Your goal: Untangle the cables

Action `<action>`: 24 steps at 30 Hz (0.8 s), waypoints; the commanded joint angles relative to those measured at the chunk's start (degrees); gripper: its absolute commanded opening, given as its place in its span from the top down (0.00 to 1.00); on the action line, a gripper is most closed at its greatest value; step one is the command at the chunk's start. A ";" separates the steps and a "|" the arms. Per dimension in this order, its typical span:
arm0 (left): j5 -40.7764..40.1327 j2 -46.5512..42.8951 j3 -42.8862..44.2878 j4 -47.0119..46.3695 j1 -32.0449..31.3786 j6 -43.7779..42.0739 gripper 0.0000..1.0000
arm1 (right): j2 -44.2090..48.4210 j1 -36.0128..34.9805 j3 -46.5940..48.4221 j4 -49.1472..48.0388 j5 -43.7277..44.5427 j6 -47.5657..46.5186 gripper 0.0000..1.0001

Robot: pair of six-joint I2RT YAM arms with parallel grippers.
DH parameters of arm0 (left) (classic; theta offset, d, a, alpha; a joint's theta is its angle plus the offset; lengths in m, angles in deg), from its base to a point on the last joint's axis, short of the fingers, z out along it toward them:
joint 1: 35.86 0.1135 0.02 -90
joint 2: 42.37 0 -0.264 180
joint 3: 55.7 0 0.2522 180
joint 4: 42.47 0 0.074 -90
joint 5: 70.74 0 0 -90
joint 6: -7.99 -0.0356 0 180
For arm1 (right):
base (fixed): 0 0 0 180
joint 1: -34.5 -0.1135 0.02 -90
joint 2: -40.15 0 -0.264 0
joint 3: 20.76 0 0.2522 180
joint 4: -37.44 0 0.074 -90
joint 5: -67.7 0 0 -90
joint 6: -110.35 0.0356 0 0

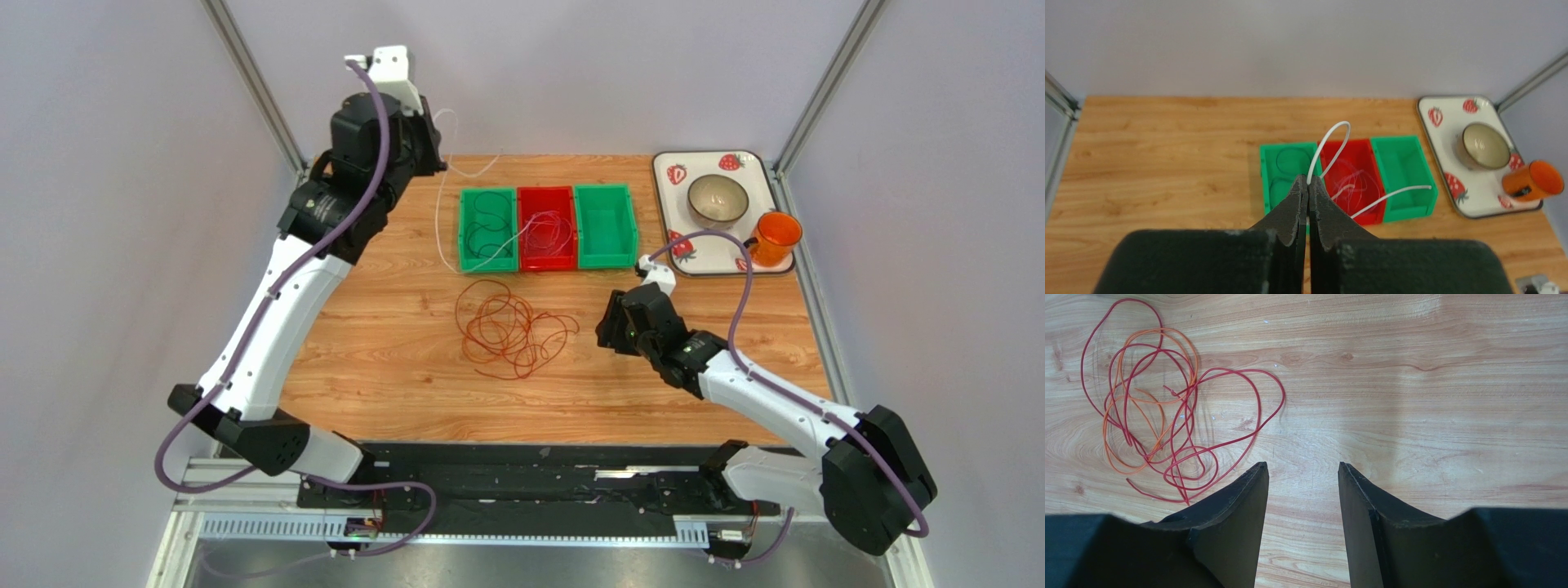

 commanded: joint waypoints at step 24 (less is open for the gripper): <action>-5.48 -0.74 13.34 27.55 -4.73 -1.16 1.00 | 1.86 0.21 -0.26 -2.44 -0.22 -0.67 0.50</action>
